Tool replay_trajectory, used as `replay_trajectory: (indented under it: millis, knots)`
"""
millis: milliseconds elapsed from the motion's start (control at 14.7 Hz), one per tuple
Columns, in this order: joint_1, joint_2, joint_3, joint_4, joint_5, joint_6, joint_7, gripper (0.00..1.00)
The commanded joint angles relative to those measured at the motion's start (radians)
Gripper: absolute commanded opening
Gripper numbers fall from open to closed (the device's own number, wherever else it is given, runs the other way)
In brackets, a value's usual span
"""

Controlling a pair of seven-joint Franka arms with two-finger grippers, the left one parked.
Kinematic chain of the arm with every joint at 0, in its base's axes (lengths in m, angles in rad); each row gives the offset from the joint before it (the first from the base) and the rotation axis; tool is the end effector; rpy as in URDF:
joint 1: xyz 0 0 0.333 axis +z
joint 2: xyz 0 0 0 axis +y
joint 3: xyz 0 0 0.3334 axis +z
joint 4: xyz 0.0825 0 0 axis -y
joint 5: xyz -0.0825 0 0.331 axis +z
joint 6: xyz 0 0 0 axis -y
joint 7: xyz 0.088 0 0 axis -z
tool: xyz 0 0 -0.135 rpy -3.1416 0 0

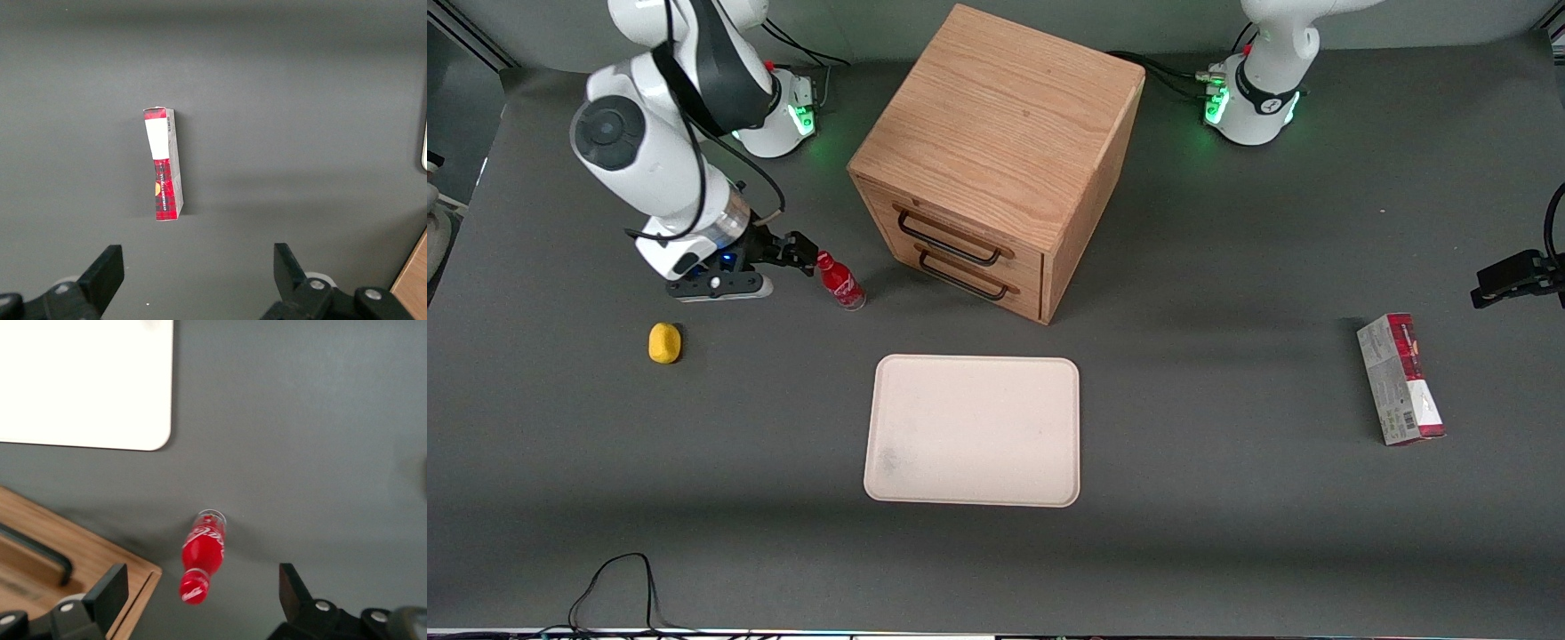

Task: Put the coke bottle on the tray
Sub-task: 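Lower the right gripper around the bottle and close on it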

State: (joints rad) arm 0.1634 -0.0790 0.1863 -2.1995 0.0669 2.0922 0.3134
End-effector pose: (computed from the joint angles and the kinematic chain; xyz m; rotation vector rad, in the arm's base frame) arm 0.4354 0.1652 0.4313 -3.1099 -0.0021 0.0649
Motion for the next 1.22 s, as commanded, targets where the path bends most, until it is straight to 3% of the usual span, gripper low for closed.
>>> replay_trajectory:
  millis: [0,272,883,951,1019,1155]
  knots:
    - [0.011,-0.079,0.025,-0.182,-0.013,0.122,0.035,1.00]
    - [0.013,-0.079,0.076,-0.311,-0.013,0.301,0.108,1.00]
    - [0.011,-0.041,0.088,-0.353,-0.013,0.405,0.119,0.98]
    - [0.011,-0.039,0.088,-0.353,-0.013,0.405,0.119,0.90]
    - [0.011,-0.039,0.088,-0.353,-0.013,0.405,0.121,0.72]
    - [0.011,-0.030,0.088,-0.348,-0.009,0.408,0.125,0.22]
